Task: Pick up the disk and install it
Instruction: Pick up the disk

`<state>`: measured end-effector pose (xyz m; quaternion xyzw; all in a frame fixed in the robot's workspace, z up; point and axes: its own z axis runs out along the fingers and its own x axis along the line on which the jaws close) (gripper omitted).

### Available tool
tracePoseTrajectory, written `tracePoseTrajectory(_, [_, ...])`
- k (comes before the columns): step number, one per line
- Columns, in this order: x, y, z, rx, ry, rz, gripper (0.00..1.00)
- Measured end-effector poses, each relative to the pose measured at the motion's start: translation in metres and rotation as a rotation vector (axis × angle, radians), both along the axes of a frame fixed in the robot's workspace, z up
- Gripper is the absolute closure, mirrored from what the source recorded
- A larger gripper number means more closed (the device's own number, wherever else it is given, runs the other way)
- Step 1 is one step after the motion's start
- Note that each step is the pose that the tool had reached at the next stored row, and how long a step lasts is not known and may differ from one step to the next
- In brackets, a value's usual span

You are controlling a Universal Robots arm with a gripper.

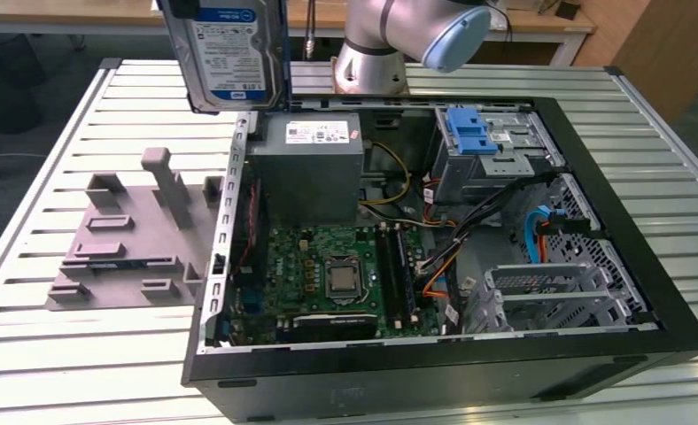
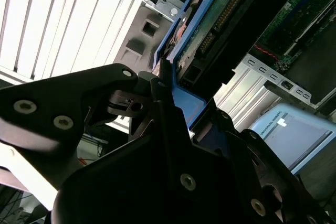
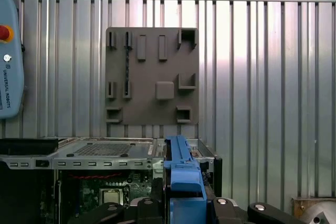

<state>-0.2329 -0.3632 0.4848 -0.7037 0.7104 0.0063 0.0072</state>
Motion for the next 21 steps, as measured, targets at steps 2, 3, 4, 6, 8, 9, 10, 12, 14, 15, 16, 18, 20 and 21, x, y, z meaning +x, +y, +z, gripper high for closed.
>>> tracePoseTrajectory(2, [0.001,0.0,0.0,0.0,0.0,0.0,0.64])
tracePoseTrajectory(3, [0.0017,0.0,0.0,0.0,0.0,0.0,0.64])
tracePoseTrajectory(4, [0.0025,0.0,0.0,0.0,0.0,0.0,0.64])
tracePoseTrajectory(6, [0.0041,0.0,0.0,0.0,0.0001,0.0,0.64])
tracePoseTrajectory(8, [0.0059,0.0,0.0,0.0,0.0,0.0,0.64])
tracePoseTrajectory(9, [0.0067,0.0,0.0,0.0,0.0001,0.0,0.64])
tracePoseTrajectory(10, [0.0076,0.0,0.0,0.0,0.0,0.0,0.64])
tracePoseTrajectory(12, [0.0091,0.0,0.0,0.0,0.0,0.0,0.64])
tracePoseTrajectory(14, [0.0104,0.0,0.0,0.0,0.0,0.0,0.64])
tracePoseTrajectory(15, [0.011,0.0,0.0,0.0,0.0,0.0,0.64])
tracePoseTrajectory(16, [0.0116,0.0,0.0,0.0,0.0,0.0,0.64])
tracePoseTrajectory(18, [0.0128,0.0,0.0,-0.0001,0.0001,0.0,0.64])
tracePoseTrajectory(20, [0.0137,0.0,0.0,-0.0001,0.0001,0.0,0.64])
tracePoseTrajectory(21, [0.0142,0.0,0.0,0.0,0.0,0.0,0.64])
